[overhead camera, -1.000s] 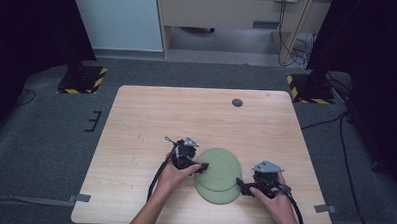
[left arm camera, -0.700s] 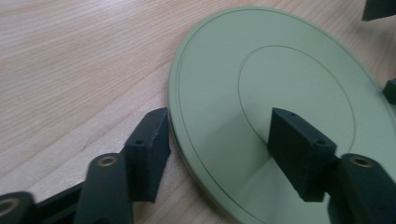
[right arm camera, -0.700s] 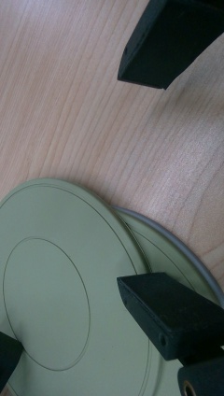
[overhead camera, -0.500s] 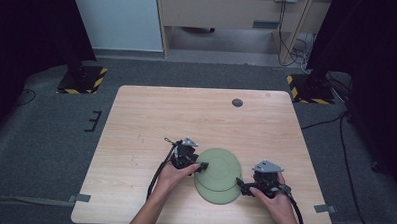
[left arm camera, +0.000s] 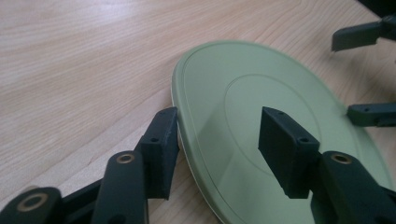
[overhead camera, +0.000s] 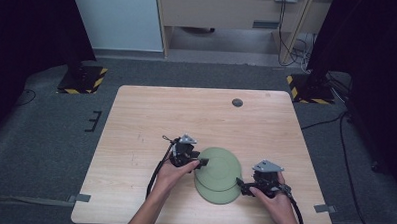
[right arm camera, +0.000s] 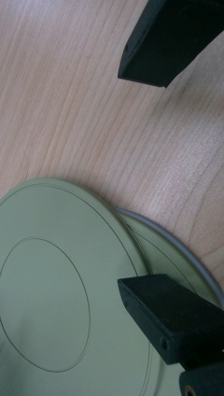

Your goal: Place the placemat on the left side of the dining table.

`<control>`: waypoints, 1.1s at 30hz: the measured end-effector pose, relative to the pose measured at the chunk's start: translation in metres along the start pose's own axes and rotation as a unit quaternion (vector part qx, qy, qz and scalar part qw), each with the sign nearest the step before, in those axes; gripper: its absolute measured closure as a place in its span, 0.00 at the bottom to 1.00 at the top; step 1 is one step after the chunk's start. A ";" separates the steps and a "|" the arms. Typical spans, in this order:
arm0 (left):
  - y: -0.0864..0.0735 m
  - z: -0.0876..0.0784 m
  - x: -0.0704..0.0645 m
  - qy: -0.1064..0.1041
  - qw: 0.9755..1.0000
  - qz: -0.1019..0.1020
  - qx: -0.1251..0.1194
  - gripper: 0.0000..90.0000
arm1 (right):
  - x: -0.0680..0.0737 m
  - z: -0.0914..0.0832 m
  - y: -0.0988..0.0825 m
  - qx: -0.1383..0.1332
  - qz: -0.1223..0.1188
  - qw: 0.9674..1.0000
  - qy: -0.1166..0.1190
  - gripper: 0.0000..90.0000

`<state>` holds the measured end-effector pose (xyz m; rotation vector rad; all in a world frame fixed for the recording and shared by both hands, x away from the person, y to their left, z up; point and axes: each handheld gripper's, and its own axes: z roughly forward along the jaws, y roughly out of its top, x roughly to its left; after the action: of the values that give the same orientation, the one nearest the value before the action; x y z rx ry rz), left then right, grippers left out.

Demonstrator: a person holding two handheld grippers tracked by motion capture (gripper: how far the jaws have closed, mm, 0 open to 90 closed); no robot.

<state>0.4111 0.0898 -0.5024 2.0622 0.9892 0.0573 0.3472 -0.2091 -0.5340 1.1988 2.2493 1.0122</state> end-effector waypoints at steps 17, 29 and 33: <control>0.001 -0.007 0.008 -0.045 0.997 -0.051 -0.039 0.78 | 0.000 0.000 0.000 0.000 0.002 1.000 0.000 0.03; 0.005 -0.001 -0.008 0.000 1.000 0.000 -0.023 0.88 | 0.000 0.000 0.000 0.000 0.000 1.000 0.000 0.02; 0.004 0.000 -0.008 -0.002 1.000 -0.003 -0.031 0.92 | 0.000 0.001 0.000 -0.001 0.001 1.000 0.001 0.02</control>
<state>0.4078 0.0828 -0.4968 2.0024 0.9779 0.0795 0.3477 -0.2090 -0.5343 1.2013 2.2490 1.0166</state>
